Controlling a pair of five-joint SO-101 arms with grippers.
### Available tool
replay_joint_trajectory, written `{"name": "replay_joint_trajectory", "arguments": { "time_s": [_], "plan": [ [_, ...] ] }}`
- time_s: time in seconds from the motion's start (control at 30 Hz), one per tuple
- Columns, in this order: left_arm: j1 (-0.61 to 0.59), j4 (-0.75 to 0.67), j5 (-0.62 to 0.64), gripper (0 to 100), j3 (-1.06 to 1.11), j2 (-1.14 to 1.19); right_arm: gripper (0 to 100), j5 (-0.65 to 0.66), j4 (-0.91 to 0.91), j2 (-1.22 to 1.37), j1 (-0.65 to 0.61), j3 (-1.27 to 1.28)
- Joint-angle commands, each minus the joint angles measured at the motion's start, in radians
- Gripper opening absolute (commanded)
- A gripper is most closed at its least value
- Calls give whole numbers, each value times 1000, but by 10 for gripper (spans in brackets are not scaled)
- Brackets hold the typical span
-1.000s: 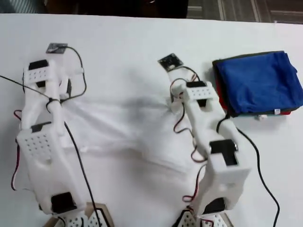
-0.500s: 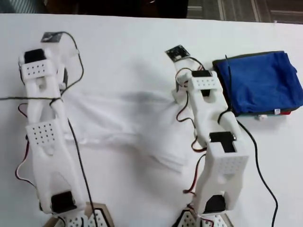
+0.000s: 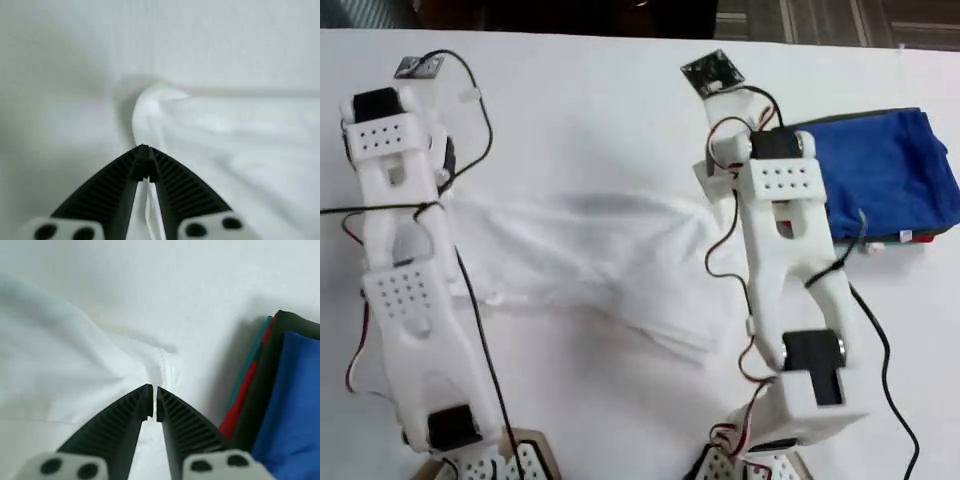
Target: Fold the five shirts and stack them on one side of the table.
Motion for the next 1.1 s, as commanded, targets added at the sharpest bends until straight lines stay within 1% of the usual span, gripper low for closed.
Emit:
{"name": "replay_joint_trajectory", "arguments": {
  "time_s": [0.0, 0.13, 0.23, 0.33, 0.47, 0.63, 0.83, 1.07],
  "plan": [
    [-25, 15, -58, 28, 374, -293, 23, -2, 54, -114, -10, -37],
    [-68, 8, -101, 34, 682, -514, 23, -2, 96, -147, -54, -37],
    [-101, -20, -107, 98, 860, -631, 23, -2, 97, -148, -84, -37],
    [-123, -112, -106, 166, 1012, -687, 23, -2, 99, -148, -105, -37],
    [-124, -209, -101, 155, 1148, -695, 23, -2, 97, -148, -117, -37],
    [-124, -321, -100, 129, 1227, -695, 23, -2, 97, -147, -120, -37],
    [-123, -400, -98, 108, 1225, -692, 23, -2, 101, -147, -120, -35],
    [-120, -416, -98, 110, 1230, -690, 23, -2, 114, -147, -119, -35]
  ]
}}
